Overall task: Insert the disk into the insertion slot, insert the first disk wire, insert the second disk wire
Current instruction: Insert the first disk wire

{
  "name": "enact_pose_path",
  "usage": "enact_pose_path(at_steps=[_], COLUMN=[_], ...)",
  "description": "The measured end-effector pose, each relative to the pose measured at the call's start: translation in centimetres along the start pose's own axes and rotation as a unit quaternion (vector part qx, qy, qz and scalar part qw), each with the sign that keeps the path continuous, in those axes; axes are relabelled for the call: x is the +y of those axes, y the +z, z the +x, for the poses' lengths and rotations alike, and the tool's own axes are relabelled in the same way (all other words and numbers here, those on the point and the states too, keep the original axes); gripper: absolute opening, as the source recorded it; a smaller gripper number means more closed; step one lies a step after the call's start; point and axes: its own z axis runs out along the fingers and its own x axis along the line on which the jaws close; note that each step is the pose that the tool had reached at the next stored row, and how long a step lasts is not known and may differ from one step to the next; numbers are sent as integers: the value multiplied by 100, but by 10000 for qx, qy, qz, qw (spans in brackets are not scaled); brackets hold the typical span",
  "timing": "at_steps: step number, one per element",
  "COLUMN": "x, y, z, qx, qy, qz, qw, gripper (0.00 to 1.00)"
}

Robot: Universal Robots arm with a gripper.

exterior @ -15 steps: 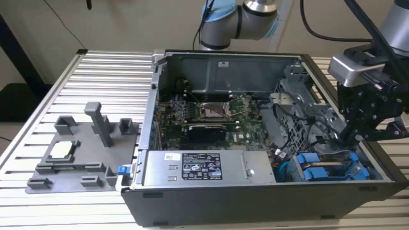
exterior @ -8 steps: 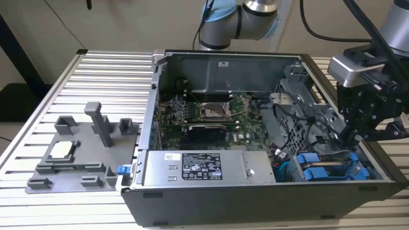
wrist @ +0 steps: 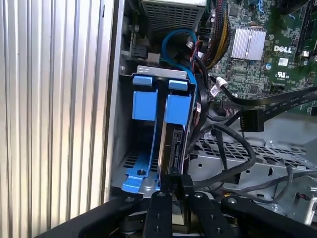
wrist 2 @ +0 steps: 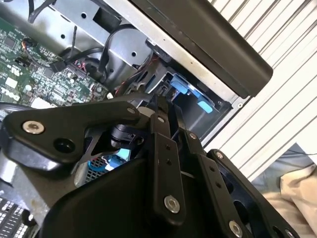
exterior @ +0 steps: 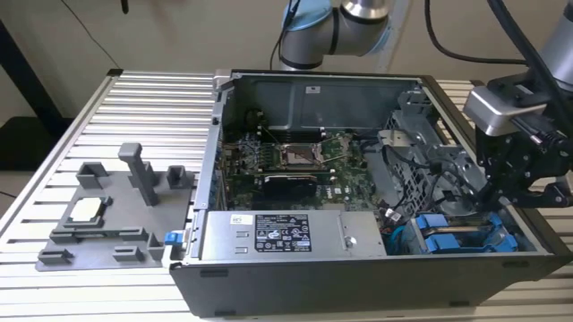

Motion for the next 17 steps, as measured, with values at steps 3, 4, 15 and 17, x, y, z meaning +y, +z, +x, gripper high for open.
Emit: enact_pose_path(at_steps=[3,4,15,17], x=[6,8,21,23], y=[12,15,80,91], z=[42,50,93,94], qx=[-119,-154,-221,-212], qy=[19,28,382,472], qz=[14,18,12,7], qw=[9999,9999,9990,9987], gripper=[19,19,19,19])
